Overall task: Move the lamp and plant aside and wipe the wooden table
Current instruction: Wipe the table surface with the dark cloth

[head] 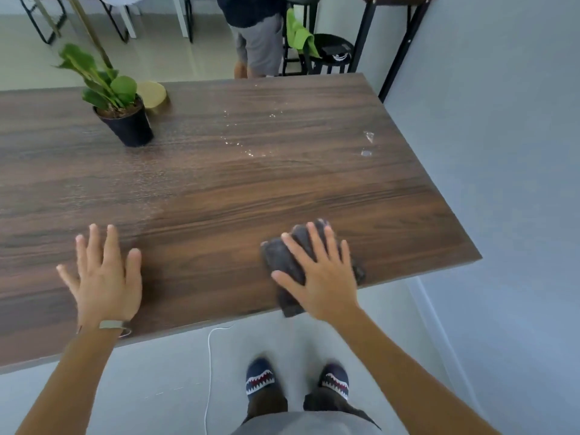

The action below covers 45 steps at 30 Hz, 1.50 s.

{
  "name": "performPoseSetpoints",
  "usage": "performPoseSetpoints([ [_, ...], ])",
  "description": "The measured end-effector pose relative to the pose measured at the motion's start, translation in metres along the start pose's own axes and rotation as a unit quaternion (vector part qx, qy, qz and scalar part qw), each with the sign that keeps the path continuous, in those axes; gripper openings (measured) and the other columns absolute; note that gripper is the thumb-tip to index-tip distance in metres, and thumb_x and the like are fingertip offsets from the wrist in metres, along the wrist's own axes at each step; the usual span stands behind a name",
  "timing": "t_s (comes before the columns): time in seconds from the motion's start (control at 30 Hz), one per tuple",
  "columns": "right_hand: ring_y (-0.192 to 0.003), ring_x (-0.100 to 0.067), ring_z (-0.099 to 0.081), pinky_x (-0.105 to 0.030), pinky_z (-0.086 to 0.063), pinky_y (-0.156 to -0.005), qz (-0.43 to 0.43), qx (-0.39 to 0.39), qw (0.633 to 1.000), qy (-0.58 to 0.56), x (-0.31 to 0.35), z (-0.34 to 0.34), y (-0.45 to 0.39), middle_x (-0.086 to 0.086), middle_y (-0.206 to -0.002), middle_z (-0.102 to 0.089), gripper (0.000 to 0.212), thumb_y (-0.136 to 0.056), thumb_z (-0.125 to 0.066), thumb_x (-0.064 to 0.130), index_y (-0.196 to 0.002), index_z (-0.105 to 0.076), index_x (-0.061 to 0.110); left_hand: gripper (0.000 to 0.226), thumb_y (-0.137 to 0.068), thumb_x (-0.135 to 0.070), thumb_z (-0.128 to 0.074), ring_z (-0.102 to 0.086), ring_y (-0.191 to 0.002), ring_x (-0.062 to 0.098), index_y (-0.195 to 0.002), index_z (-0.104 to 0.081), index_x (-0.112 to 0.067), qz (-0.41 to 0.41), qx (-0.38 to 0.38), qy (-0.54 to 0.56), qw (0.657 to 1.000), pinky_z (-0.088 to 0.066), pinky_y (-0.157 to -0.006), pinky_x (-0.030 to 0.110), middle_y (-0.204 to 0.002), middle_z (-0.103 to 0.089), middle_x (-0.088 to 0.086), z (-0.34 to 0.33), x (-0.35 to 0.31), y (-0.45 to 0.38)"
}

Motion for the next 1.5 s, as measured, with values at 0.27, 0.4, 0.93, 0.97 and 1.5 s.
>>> performPoseSetpoints([
  [0.27,-0.150,-0.046,-0.004,-0.069,-0.007,-0.115,-0.314,0.052,0.947,0.050,-0.195,0.042,-0.002,-0.022,-0.164,-0.012,0.088,-0.080,-0.010,0.087,-0.155,-0.020,0.043,0.061,-0.098,-0.048,-0.016,0.005,-0.148,0.024,-0.152,-0.010,-0.020,-0.019,0.092,-0.038,0.995,0.003,-0.115,0.058,-0.161,0.000,0.005,-0.079,-0.132,0.010],
  [0.4,-0.149,-0.051,-0.004,-0.070,-0.001,-0.114,-0.085,0.047,0.995,0.018,-0.039,0.000,-0.021,-0.028,-0.162,-0.013,0.086,-0.081,-0.020,0.087,-0.154,-0.027,0.041,0.063,-0.096,-0.051,-0.018,0.001,-0.148,0.025,-0.151,-0.013,-0.020,-0.022,0.068,-0.083,0.994,-0.001,-0.114,0.059,-0.161,-0.004,0.005,-0.085,-0.127,0.010],
  [0.93,-0.153,-0.035,0.003,-0.060,-0.004,-0.121,-0.050,0.141,0.988,0.044,-0.263,0.039,-0.082,-0.011,-0.168,-0.001,0.082,-0.084,-0.012,0.084,-0.156,-0.006,0.046,0.082,-0.084,-0.068,-0.005,-0.002,-0.147,0.030,-0.150,-0.015,-0.021,-0.037,0.047,-0.085,0.995,-0.008,-0.116,0.059,-0.160,-0.011,0.008,-0.102,-0.110,-0.003],
  [0.97,-0.153,-0.034,0.006,-0.058,-0.002,-0.121,-0.047,0.148,0.987,0.043,-0.266,0.038,-0.101,-0.010,-0.168,0.002,0.081,-0.085,-0.015,0.083,-0.156,-0.005,0.045,0.083,-0.084,-0.069,-0.004,-0.003,-0.147,0.031,-0.150,-0.016,-0.020,-0.042,0.047,-0.087,0.994,-0.008,-0.116,0.058,-0.160,-0.011,0.010,-0.103,-0.107,-0.005],
  [1.5,-0.153,-0.029,0.013,-0.056,0.000,-0.122,0.014,0.168,0.986,0.007,-0.307,0.047,-0.070,-0.007,-0.167,0.011,0.070,-0.097,-0.023,0.067,-0.158,-0.003,0.038,0.071,-0.088,-0.071,-0.016,-0.008,-0.147,0.030,-0.148,-0.009,-0.033,-0.019,0.055,0.003,0.998,-0.011,-0.118,0.055,-0.160,-0.007,0.006,-0.123,-0.078,-0.022],
])
Point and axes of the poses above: each hand's wrist, its own y-axis away from the middle knuckle, its own z-axis out of the back of the hand, x = y × z, the point moved 6 cm from there along -y, towards the middle knuckle
